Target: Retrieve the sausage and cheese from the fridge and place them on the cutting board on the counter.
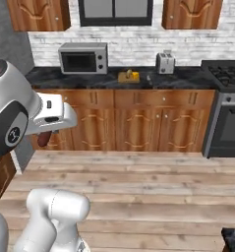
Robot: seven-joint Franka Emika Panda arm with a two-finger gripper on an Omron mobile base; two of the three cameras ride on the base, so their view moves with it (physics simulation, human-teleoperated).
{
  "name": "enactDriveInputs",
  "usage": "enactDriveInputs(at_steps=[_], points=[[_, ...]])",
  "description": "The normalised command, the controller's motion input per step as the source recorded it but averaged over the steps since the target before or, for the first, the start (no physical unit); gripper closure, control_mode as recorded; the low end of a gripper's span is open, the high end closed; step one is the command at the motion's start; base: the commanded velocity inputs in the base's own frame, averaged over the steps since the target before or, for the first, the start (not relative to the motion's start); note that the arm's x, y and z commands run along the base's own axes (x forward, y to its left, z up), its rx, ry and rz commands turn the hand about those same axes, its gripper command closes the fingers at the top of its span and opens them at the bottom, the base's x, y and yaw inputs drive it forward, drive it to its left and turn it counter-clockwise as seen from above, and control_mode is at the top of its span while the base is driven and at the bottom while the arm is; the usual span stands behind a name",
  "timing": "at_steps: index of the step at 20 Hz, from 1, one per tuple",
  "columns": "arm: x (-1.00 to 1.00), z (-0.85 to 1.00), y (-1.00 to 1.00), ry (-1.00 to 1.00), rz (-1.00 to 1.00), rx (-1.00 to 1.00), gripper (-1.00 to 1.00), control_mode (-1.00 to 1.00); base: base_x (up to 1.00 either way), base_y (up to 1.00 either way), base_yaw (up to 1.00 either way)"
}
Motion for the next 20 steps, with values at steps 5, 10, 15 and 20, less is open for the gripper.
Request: enactDriveInputs(at_steps=[5,10,15,20], points=[[0.0,0.0,0.0,0.0,0.0,0.0,1.0,1.0,1.0,0.1,0.0],[0.0,0.0,0.0,0.0,0.0,0.0,1.0,1.0,1.0,0.0,0.1],[0.0,0.0,0.0,0.0,0.0,0.0,1.0,1.0,1.0,-0.24,0.22],[0.0,0.0,0.0,0.0,0.0,0.0,1.0,1.0,1.0,-0.51,0.18]])
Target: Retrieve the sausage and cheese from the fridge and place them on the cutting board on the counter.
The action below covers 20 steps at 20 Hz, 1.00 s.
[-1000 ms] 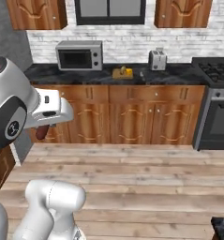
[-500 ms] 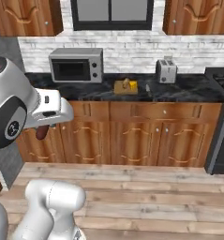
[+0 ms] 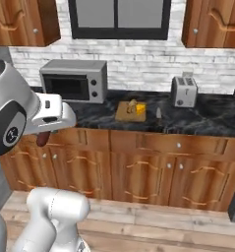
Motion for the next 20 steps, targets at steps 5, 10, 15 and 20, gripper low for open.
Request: enactDriveInputs(at_steps=[5,10,15,20], points=[[0.0,0.0,0.0,0.0,0.0,0.0,1.0,1.0,1.0,-0.52,0.11],[0.0,0.0,0.0,0.0,0.0,0.0,1.0,1.0,1.0,-0.04,0.01],[0.0,0.0,0.0,0.0,0.0,0.0,1.0,1.0,1.0,0.0,0.0],[0.0,0.0,0.0,0.0,0.0,0.0,1.0,1.0,0.98,-0.01,0.0]])
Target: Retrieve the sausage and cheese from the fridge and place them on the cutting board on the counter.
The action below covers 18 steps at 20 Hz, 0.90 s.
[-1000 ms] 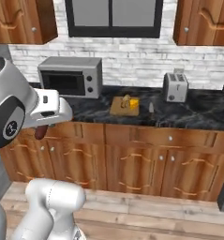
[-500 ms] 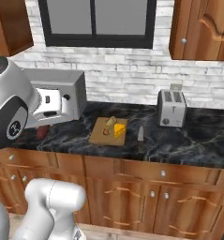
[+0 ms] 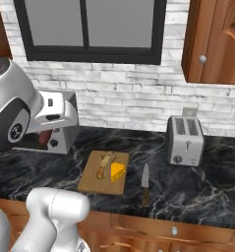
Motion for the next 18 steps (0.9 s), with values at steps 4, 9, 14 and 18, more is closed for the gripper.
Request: enactDriveInputs(at_steps=[4,9,14,18], points=[[0.0,-0.03,0.0,0.0,0.0,0.0,1.0,-1.0,0.24,0.0,0.0],[0.06,-0.39,0.0,0.02,-0.03,0.0,1.0,-1.0,0.0,0.0,0.0],[0.54,-0.51,0.0,0.0,-0.11,0.0,1.0,-1.0,0.0,0.0,0.0],[0.64,-0.45,0.0,0.0,-0.1,0.0,1.0,-1.0,0.0,0.0,0.0]])
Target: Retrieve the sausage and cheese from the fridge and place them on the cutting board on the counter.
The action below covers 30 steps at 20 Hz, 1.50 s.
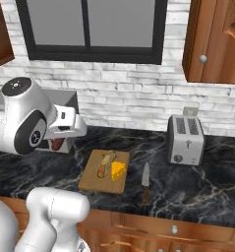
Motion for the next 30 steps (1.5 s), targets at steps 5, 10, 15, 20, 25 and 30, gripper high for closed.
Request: enactDriveInputs(at_steps=[5,10,15,20,25,30], points=[[0.91,-0.48,0.0,0.0,-0.06,0.01,1.0,-1.0,0.0,0.0,0.0],[0.95,-0.45,0.0,0.05,-0.06,0.04,1.0,-1.0,0.0,0.0,0.0],[0.52,-0.65,0.0,0.11,0.0,0.08,1.0,-1.0,0.0,0.0,0.0],[0.48,-0.61,0.0,0.13,-0.01,0.05,1.0,-1.0,0.0,0.0,0.0],[0.51,-0.47,-0.03,0.14,-0.06,0.0,1.0,-1.0,0.0,0.0,0.0],[0.34,-0.55,-0.1,0.17,-0.05,0.0,1.0,-1.0,0.0,0.0,0.0]])
